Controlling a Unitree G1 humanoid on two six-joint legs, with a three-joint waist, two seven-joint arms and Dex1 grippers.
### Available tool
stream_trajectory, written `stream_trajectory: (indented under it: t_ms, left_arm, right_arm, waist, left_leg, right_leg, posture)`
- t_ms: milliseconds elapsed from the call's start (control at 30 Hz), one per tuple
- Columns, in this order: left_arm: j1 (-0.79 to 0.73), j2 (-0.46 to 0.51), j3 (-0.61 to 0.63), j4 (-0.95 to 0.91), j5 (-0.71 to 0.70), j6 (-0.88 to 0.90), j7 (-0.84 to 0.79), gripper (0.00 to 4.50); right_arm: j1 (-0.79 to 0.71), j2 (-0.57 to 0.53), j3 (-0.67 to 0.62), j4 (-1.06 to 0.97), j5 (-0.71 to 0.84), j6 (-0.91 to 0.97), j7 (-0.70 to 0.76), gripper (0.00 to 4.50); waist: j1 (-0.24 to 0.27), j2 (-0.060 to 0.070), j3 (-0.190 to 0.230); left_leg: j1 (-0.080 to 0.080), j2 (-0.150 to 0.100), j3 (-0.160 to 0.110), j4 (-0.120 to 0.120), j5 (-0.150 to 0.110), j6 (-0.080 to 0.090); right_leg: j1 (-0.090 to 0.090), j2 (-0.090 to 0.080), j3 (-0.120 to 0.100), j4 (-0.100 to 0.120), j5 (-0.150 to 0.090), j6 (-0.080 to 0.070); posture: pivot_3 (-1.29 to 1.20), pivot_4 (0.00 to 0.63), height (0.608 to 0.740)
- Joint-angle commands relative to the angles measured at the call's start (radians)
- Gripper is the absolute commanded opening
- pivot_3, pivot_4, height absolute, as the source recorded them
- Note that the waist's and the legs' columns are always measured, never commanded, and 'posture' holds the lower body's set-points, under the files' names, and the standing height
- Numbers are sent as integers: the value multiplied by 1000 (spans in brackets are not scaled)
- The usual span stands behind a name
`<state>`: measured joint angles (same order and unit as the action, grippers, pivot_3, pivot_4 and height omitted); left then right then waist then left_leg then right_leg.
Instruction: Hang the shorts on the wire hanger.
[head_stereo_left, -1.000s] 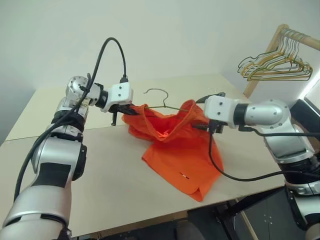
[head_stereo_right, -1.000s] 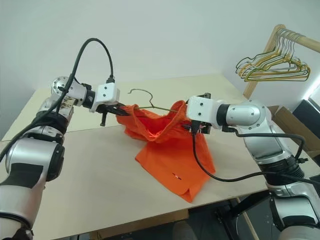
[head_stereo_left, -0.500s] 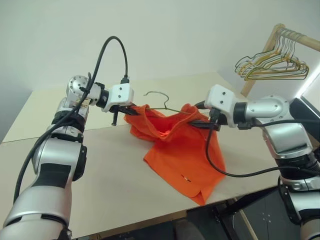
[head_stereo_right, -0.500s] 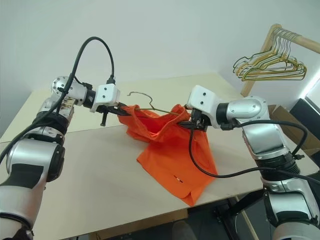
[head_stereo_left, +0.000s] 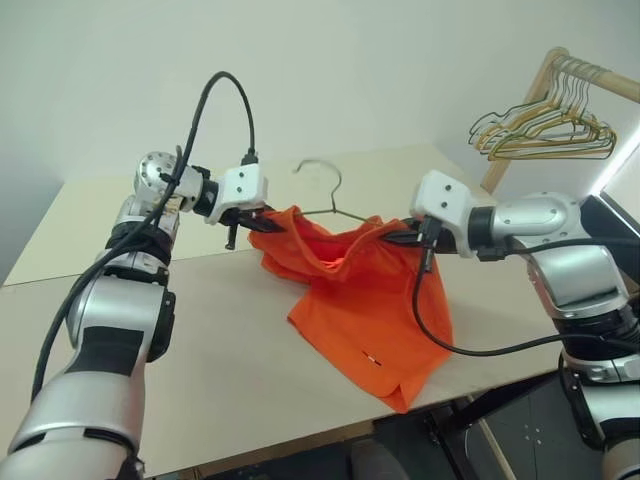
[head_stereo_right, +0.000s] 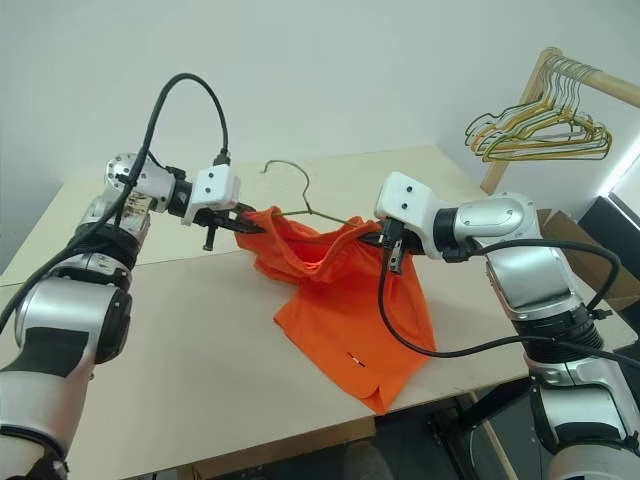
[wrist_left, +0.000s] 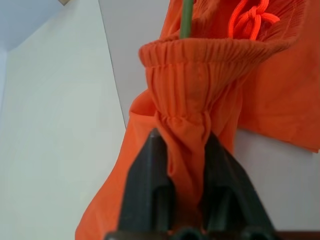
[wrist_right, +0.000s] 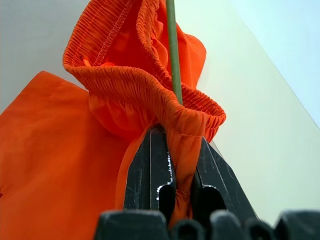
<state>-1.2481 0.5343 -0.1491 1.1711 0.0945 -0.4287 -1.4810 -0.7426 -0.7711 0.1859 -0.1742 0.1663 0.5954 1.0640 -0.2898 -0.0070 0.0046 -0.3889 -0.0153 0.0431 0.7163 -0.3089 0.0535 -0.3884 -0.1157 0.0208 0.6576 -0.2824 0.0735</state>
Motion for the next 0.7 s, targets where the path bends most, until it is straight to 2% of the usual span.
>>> stream_trajectory:
  t_ms: [33,133,300,333,433,533,633,700]
  left_arm:
    - [-78,13,67,15,-61,104,-8,1967]
    - [-126,40,119,35,-107,171,-43,2904]
    - [-165,82,182,70,-130,198,29,4376]
    - [-170,83,207,79,-146,222,52,4500]
    - [-174,88,259,93,-188,295,13,4500]
    - [-151,80,287,100,-215,346,-37,4500]
    - [-118,70,279,102,-203,367,-77,4500]
    - [-90,77,213,68,-261,423,-124,4500]
  right_arm:
    - [-55,-12,-92,10,97,84,27,17]
    - [-110,-36,-168,47,204,179,71,17]
    - [-175,-140,-240,109,299,218,171,17]
    - [-189,-159,-247,120,308,213,184,17]
    - [-194,-208,-256,123,329,183,239,17]
    - [-180,-210,-280,115,353,148,259,17]
    - [-160,-227,-288,123,354,87,307,17]
    - [-177,-225,-271,140,347,110,288,17]
  waist:
    - [0,0,0]
    - [0,0,0]
    - [1,0,0]
    - [2,0,0]
    - [2,0,0]
    - [0,0,0]
    - [0,0,0]
    - [-1,0,0]
  left_leg:
    - [0,0,0,0,0,0]
    - [-1,-1,0,0,0,0]
    - [0,-2,-3,-1,0,1]
    - [0,-3,-3,-1,-1,1]
    - [0,-3,-4,-1,-3,5]
    - [0,-3,-4,-1,-2,5]
    - [1,-3,-4,-1,-2,4]
    - [1,-3,-4,-1,-2,3]
  right_leg:
    - [0,0,0,0,0,0]
    - [0,-1,0,0,0,1]
    - [0,-1,0,0,-1,2]
    - [0,-2,0,0,-1,2]
    - [1,-3,0,0,-1,2]
    - [0,-3,-1,1,-1,2]
    - [0,-4,-1,3,-1,2]
    - [0,-4,-1,4,-1,2]
  posture:
    - [-291,0,740]
    - [-295,0,740]
    - [-296,0,740]
    - [-295,0,740]
    - [-299,0,740]
    - [-296,0,740]
    - [-298,0,740]
    - [-306,0,740]
